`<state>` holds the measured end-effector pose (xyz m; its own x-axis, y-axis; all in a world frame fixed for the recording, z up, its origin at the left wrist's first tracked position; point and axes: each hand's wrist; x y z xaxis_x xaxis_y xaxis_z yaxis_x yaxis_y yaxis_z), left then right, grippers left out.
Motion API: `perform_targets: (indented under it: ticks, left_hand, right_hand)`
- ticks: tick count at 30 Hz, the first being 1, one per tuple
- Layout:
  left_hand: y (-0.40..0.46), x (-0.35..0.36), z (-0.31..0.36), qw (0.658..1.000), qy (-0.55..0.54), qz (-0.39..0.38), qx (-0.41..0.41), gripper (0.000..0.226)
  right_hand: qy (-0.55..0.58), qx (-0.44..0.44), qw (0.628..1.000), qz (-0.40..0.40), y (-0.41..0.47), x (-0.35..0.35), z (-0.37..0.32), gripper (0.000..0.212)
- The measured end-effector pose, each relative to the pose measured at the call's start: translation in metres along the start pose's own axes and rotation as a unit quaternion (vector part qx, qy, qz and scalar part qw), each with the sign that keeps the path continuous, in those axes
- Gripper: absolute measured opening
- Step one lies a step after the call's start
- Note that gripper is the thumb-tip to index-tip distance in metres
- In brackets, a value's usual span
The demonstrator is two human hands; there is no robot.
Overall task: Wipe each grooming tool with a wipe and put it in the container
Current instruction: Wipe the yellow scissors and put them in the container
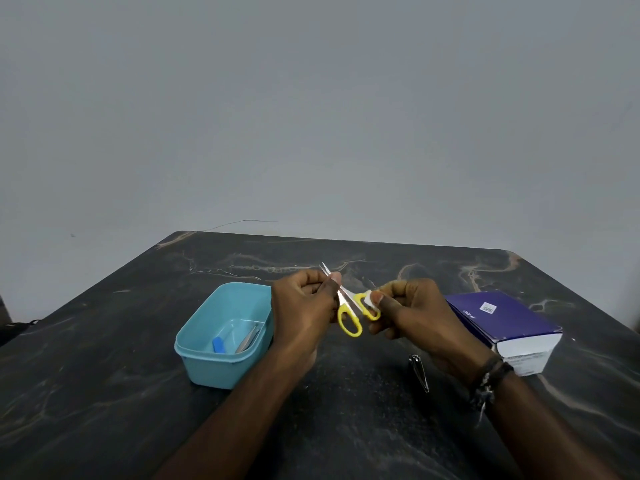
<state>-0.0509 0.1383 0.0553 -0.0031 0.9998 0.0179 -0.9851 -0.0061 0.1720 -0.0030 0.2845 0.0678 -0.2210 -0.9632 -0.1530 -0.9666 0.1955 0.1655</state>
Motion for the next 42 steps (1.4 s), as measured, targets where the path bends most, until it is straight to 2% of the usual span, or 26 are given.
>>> perform_targets:
  ticks: [2,6,9,11,13,23,34,42]
  left_hand:
    - [-0.002,0.0,0.005,0.999,-0.019,-0.036,-0.026,0.004]
    - [-0.008,0.002,0.012,0.989,0.008,-0.136,-0.051,0.021]
    - [-0.011,0.002,0.009,0.976,0.042,-0.207,-0.042,0.014]
    - [-0.012,0.001,0.007,0.97,0.06,-0.234,-0.034,0.005]
    - [-0.012,0.0,0.005,0.966,0.076,-0.247,-0.028,0.005]
    - [-0.011,0.0,0.004,0.974,0.08,-0.214,0.004,0.004]
    - [-0.011,0.002,0.002,0.982,0.064,-0.176,0.022,0.005]
    - [-0.011,0.004,-0.001,0.984,0.064,-0.16,0.034,0.003]
  right_hand:
    - [-0.011,-0.018,0.999,0.042,0.002,-0.002,0.001,0.019]
    - [-0.035,-0.078,0.992,0.094,0.005,-0.008,0.0,0.021]
    - [-0.033,-0.109,0.989,0.095,0.006,-0.008,-0.001,0.023]
    - [-0.032,-0.122,0.989,0.083,0.007,-0.008,-0.001,0.021]
    - [-0.031,-0.131,0.989,0.07,0.007,-0.007,-0.002,0.018]
    - [0.004,-0.095,0.991,0.091,0.003,-0.01,-0.006,0.019]
    - [0.102,-0.026,0.989,0.103,-0.002,-0.002,-0.007,0.026]
    - [0.127,-0.022,0.985,0.119,-0.002,0.003,-0.001,0.028]
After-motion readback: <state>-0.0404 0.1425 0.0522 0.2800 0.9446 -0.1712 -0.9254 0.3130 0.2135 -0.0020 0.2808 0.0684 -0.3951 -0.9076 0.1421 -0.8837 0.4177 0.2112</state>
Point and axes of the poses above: each hand's wrist, its own y-axis towards the middle knuckle, its own x-axis out of the palm, z = x × y, and after that the axes turned 10 degrees about y, right-handed
